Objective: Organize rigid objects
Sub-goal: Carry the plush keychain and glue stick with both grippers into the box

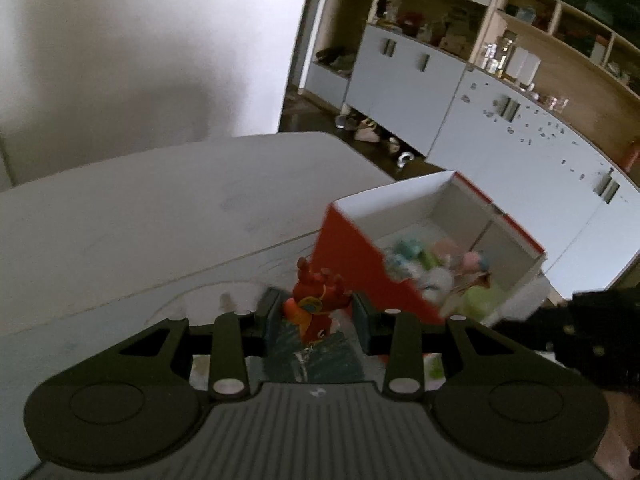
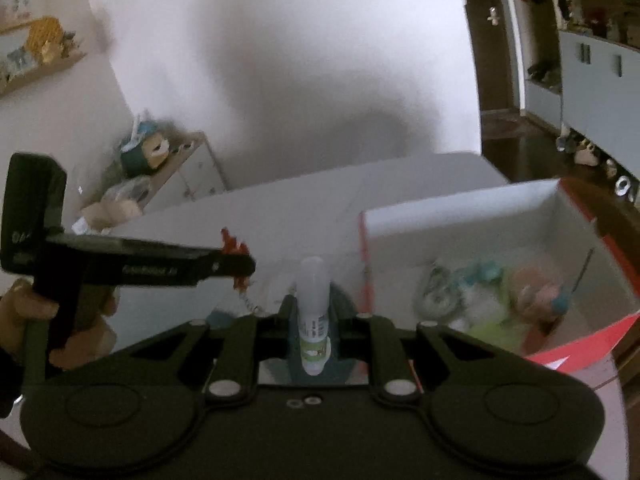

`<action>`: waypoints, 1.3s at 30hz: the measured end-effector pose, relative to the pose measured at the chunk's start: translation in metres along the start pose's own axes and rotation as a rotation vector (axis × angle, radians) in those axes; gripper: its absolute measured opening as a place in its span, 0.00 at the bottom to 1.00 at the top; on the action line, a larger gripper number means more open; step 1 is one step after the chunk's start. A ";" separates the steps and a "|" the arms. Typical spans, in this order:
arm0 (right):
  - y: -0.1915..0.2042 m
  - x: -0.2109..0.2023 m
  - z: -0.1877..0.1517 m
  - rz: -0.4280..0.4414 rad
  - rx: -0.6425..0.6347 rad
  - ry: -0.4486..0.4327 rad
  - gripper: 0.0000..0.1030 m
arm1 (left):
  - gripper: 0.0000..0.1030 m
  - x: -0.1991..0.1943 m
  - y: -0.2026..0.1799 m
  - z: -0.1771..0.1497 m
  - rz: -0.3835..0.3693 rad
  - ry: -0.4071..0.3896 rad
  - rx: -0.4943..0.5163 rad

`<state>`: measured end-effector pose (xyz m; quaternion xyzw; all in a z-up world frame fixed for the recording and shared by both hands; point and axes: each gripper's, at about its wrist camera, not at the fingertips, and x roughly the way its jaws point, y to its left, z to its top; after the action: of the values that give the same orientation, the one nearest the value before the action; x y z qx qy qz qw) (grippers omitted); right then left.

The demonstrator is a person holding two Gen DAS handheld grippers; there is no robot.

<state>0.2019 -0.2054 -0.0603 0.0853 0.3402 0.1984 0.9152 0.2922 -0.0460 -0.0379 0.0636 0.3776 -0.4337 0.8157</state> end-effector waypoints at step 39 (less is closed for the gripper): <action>-0.136 0.034 0.012 -0.036 -0.092 0.207 0.15 | 0.36 0.168 -0.152 0.048 0.074 0.206 0.123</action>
<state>0.2742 -0.3143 -0.1108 0.0164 0.4248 0.2052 0.8816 0.2613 -0.2711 -0.0823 0.1716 0.4293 -0.4168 0.7827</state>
